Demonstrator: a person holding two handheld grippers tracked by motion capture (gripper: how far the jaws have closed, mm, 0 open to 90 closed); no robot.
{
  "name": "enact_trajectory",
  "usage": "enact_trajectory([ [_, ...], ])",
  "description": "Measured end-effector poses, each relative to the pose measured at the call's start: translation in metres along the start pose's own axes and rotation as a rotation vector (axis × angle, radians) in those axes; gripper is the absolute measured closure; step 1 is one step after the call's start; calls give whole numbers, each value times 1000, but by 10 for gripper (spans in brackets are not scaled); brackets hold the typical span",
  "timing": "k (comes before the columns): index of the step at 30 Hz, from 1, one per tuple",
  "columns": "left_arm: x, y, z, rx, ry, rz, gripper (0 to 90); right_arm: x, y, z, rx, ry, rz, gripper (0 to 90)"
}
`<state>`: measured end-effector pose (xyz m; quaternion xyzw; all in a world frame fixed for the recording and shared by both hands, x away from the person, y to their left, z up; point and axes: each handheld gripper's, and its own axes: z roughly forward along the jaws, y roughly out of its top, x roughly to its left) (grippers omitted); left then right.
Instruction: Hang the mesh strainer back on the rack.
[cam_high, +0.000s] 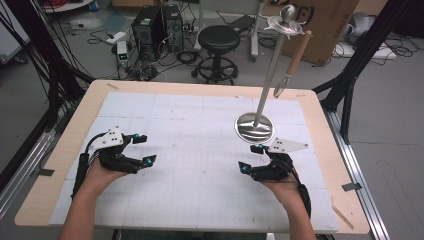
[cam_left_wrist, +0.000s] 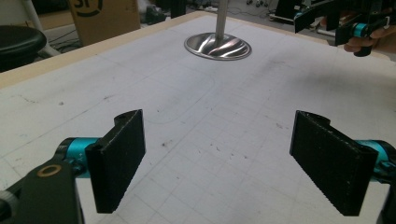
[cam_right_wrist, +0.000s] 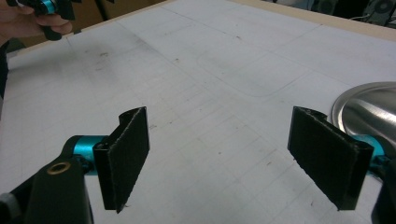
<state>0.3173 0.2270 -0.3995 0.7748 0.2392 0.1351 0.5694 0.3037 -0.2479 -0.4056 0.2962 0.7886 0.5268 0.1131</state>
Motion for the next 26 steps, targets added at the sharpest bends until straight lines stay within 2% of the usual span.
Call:
enact_trajectory([
  [6,0,1,-2,-12,4,-2,189,1,0,1,5,2,-2,197],
  [26,-1,0,1,11,0,-2,188,1,-1,4,16,9,-5,198],
])
